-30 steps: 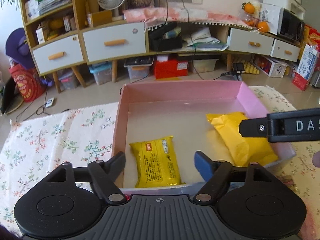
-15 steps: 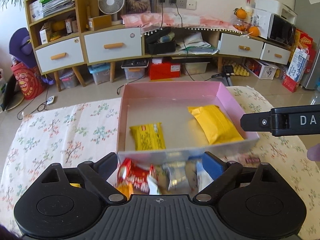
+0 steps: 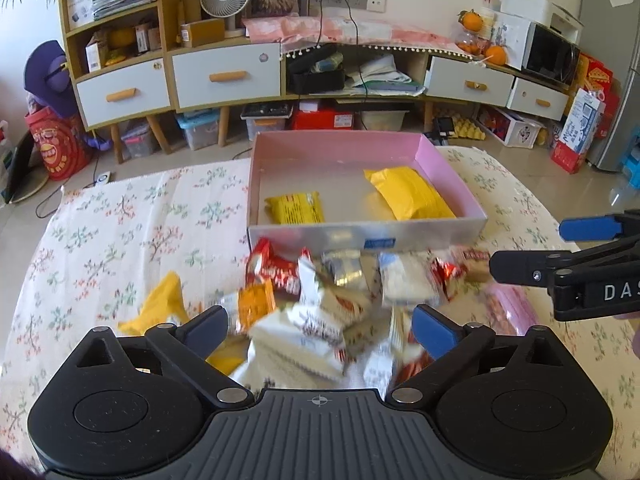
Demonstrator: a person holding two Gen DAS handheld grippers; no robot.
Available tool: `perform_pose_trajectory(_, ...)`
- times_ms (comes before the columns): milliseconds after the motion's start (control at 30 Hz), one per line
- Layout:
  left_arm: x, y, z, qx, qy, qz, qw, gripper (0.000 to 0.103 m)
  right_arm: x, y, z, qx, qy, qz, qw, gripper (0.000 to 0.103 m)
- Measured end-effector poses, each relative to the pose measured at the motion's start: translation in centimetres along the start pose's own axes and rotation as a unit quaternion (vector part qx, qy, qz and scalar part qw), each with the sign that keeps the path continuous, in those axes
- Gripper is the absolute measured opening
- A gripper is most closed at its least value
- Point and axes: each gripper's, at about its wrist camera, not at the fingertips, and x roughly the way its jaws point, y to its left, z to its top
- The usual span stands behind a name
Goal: Organize snacks
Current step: 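Withdraw both tools from the box back over the snack pile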
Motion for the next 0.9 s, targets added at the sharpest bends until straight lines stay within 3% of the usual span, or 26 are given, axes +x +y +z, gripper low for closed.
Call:
perform_pose_trajectory(133,-0.7,0.3,-1.9,0.001,-0.005,-0.007,1.0,0.101,-0.8,0.6,-1.4,-0.031,-0.019,0.009,0.999,0.103)
perform_pose_trajectory(400,-1.1,1.4,-4.7,0.005,0.002,-0.014,0.9999,0.101,-0.9,2.1,-3.9,-0.071,0.006,0.065,0.995,0.103)
perform_pose_trajectory(633,-1.9,2.3,-6.9,0.025,-0.014,-0.03,0.9991,0.101,-1.5,3.3,-6.4,-0.112,0.01,0.122,0.986,0.103)
perform_pose_trajectory(900,-1.0,3.2,-8.6,0.067,-0.025,-0.041,0.9966,0.101,-1.4,3.6,-8.1,-0.132,0.01,0.135,0.982,0.101)
